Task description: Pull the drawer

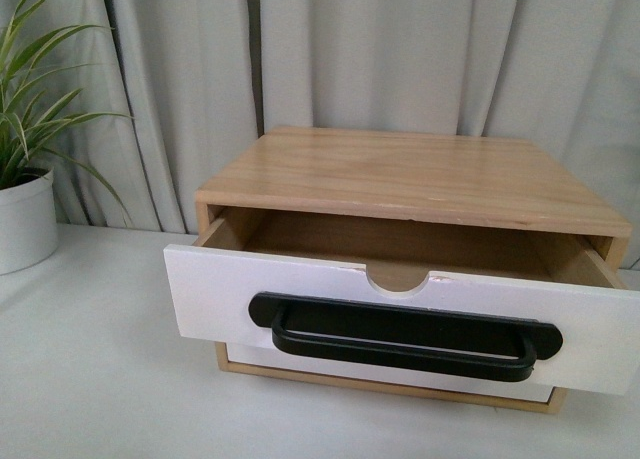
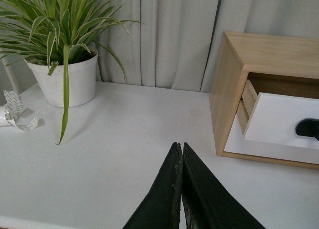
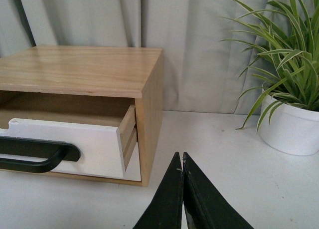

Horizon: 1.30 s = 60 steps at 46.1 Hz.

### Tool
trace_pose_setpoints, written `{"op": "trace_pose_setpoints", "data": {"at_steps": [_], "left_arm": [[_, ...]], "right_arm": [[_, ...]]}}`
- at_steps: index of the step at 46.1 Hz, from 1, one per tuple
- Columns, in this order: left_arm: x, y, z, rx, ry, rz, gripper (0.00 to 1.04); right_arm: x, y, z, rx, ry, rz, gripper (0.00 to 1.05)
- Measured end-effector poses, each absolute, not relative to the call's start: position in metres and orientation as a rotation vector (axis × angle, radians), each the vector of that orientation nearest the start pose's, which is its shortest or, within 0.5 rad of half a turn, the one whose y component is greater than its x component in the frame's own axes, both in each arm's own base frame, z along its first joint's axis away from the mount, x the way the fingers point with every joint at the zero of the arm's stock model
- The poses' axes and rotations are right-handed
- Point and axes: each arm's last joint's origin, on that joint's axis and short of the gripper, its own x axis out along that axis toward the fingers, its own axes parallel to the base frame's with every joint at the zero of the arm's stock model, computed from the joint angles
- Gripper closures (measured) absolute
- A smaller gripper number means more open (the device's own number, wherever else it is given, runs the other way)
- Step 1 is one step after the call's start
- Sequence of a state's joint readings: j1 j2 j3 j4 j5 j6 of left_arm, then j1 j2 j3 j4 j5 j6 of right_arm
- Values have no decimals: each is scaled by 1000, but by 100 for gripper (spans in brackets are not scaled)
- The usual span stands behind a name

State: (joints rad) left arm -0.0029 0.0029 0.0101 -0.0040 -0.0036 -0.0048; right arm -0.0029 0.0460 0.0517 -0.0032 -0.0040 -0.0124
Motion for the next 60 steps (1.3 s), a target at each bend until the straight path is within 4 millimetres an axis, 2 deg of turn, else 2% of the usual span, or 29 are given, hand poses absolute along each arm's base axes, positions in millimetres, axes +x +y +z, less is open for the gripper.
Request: {"op": "trace_pose_setpoints", "data": {"at_steps": [8, 25, 27, 35, 37, 42, 47, 49, 60], "left_arm": [[97, 0, 166, -5, -4, 0, 101], [97, 0, 166, -5, -4, -1, 101], [97, 0, 166, -5, -4, -1, 92], [97, 0, 166, -5, -4, 0, 53], [97, 0, 166, -5, -4, 0, 46], [97, 0, 166, -5, -4, -1, 21], [97, 0, 166, -4, -4, -1, 5], [97, 0, 166, -4, -4, -1, 5], [97, 0, 166, -4, -4, -1, 6]], "right_arm": [[98, 0, 165, -13, 1, 2, 103], [97, 0, 165, -12, -1, 1, 103], [98, 0, 165, -13, 0, 2, 98], [97, 0, 165, -13, -1, 1, 57], [97, 0, 165, -13, -1, 1, 52], [97, 0, 165, -13, -1, 1, 27], [97, 0, 165, -12, -1, 1, 9], [97, 0, 165, -11, -1, 1, 7], [97, 0, 165, -10, -1, 1, 9]]}}
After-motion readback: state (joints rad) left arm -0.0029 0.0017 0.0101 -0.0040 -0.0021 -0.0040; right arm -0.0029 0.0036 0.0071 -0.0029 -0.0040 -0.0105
